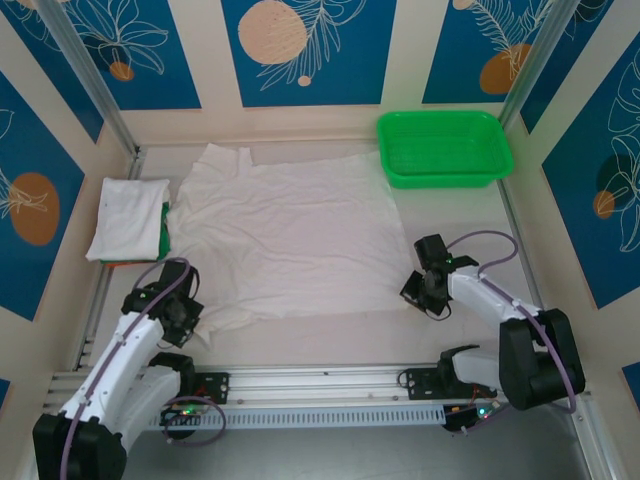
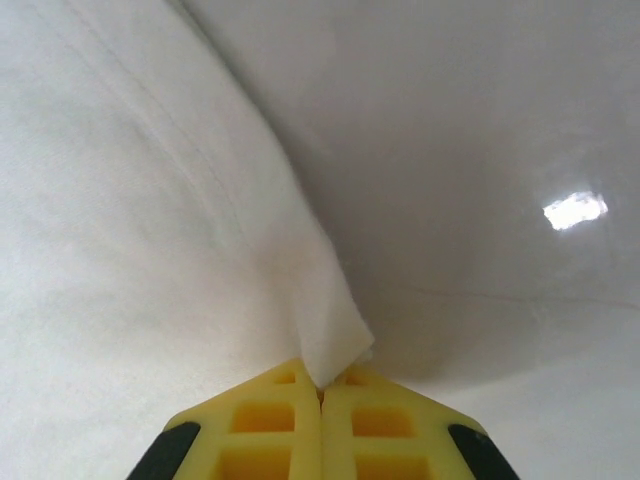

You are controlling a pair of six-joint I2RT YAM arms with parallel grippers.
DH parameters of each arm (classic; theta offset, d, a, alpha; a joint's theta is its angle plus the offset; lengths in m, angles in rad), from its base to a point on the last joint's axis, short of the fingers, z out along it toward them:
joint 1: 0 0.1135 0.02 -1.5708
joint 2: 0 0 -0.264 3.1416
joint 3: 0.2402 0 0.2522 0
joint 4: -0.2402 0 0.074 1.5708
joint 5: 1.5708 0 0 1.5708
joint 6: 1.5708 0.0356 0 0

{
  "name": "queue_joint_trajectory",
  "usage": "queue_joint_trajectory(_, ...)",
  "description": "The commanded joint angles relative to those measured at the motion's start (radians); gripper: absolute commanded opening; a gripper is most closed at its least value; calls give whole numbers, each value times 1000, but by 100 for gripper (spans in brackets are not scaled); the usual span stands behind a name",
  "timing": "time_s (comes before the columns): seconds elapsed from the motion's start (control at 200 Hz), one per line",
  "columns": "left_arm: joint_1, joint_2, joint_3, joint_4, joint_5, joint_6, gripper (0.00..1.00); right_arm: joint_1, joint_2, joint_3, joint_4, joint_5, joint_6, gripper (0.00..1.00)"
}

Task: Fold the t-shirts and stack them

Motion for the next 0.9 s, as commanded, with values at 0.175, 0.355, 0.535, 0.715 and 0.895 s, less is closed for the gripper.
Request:
queue_joint_trajectory(0.175, -9, -44, 120, -224, -93, 39, 0, 83, -338, 1, -255, 125, 152, 0)
queue_joint_trajectory(0.355, -4, -8, 205, -193, -160, 87, 0, 72, -347, 69, -210, 175, 98, 0)
queue_joint_trajectory(0.535, 10, 84, 312, -164, -194, 176, 0, 47, -276, 142, -145, 178, 27, 0)
queue_joint_trajectory(0.715, 43, 127, 329, -87, -176, 240, 0, 18, -209, 176, -49, 138, -32, 0)
queue_joint_trajectory(0.895, 99, 225, 353, 31, -133, 333, 0, -16, -87, 252, 20, 105, -101, 0)
